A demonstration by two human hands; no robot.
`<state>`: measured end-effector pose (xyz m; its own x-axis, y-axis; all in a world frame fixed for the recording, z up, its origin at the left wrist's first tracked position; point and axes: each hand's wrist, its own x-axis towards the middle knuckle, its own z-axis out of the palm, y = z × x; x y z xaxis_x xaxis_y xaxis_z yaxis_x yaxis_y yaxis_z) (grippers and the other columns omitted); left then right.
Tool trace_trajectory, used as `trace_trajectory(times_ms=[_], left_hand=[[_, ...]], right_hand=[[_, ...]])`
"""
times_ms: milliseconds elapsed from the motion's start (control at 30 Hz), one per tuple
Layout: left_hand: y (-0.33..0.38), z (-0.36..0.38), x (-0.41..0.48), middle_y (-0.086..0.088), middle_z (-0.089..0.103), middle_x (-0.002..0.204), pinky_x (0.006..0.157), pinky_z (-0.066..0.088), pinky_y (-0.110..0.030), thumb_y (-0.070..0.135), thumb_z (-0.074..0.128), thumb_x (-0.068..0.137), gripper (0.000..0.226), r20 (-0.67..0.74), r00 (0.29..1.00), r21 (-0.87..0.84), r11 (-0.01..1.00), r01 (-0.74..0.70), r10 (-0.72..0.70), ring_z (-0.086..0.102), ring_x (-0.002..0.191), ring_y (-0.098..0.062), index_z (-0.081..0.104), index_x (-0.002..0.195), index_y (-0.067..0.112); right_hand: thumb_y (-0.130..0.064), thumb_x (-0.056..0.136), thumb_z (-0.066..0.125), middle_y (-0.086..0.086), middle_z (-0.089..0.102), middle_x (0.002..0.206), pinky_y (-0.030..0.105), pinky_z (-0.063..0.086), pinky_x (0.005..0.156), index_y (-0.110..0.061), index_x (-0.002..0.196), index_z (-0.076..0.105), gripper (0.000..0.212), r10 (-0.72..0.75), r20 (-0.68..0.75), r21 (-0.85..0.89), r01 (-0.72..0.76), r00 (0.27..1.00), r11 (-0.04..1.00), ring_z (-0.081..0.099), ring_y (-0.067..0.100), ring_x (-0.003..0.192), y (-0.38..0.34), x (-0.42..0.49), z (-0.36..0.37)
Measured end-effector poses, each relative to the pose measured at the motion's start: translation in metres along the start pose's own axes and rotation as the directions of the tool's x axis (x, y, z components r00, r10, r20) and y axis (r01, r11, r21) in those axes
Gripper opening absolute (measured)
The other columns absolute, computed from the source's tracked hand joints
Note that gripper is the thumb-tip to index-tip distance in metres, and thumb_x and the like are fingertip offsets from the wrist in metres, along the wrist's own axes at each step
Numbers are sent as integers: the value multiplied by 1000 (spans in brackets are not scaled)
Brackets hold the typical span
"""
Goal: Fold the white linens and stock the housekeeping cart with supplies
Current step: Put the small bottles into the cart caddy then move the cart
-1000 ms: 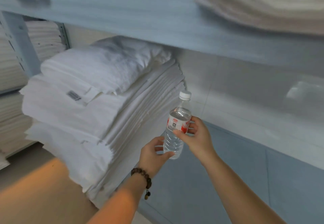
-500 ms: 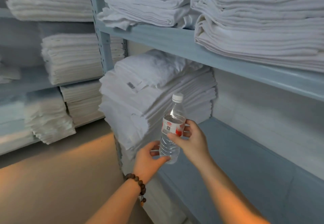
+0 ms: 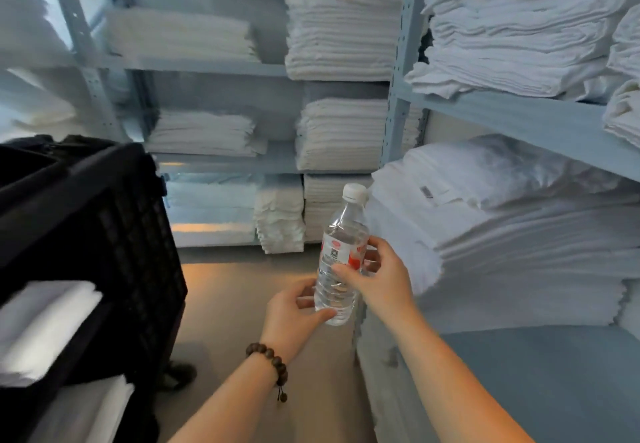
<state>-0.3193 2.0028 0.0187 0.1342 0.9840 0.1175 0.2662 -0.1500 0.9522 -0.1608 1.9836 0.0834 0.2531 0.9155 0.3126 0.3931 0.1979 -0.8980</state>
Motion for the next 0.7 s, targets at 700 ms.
trace_trajectory(times_ms=[700], left_hand=[[-7,-294,38,25,67,93,70,51,-10,37,81,72,39,-654,756,174,977,127,18,63,87,8,62,106,42]], right_hand=[[-33,74,80,-6,65,110,16,49,77,-22,122,55,55,-410,466,325,279,784,904,62,8,95,-163,100,297]])
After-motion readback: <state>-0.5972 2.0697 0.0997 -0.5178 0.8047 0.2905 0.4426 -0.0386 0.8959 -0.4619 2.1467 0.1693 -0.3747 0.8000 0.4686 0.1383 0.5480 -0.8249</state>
